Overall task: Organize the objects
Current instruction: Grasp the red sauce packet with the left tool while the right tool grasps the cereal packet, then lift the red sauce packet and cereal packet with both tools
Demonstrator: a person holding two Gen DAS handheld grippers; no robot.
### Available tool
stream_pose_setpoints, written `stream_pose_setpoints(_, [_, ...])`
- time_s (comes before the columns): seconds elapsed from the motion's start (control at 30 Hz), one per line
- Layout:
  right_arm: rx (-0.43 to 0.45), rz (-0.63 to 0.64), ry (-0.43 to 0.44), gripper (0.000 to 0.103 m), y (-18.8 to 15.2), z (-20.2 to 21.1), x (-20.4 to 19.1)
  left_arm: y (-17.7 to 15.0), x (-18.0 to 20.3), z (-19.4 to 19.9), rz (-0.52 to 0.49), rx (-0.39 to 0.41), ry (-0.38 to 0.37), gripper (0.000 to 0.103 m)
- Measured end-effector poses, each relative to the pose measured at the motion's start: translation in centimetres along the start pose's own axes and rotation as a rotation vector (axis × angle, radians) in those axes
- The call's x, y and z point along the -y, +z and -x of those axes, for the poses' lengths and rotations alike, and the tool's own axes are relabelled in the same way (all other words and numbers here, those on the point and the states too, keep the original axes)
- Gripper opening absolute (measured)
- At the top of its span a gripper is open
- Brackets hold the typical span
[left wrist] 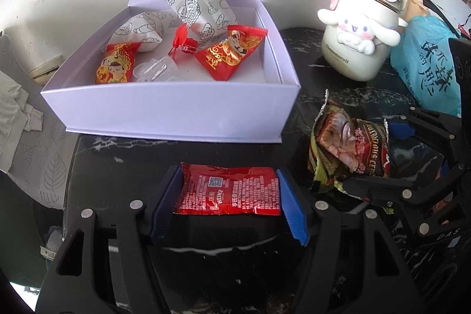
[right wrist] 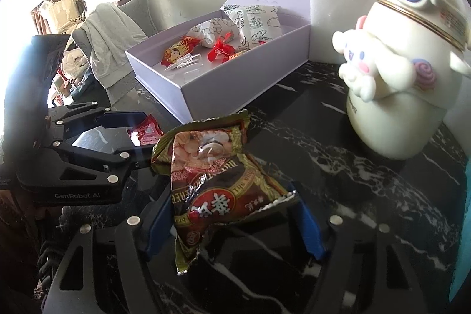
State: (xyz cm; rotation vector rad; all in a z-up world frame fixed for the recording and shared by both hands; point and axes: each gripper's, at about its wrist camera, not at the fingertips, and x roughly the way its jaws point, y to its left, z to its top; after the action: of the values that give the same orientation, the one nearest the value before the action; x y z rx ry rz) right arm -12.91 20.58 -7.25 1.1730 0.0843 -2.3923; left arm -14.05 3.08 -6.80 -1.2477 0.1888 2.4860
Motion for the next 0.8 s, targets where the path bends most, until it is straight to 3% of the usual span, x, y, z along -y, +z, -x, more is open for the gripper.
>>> stream_pose_setpoints(0.2, [-0.017,0.037,-0.01,0.075,-1.4,1.3,-0.6,-2.0,1.5,1.5,-0.005,-0.018,-0.021,0.064])
stream_pose_setpoints(0.47, [-0.03,0.1,-0.027,0.077,-3.1,2.6,-1.8,-3.6,4.5,1.9,-0.086,-0.027,-0.019,0.064])
stream_pose_setpoints(0.8, [-0.033,0.179,-0.077,0.085,-1.7,1.8,-2.6,-3.7,4.4,1.9,-0.075,-0.023,-0.03,0.065])
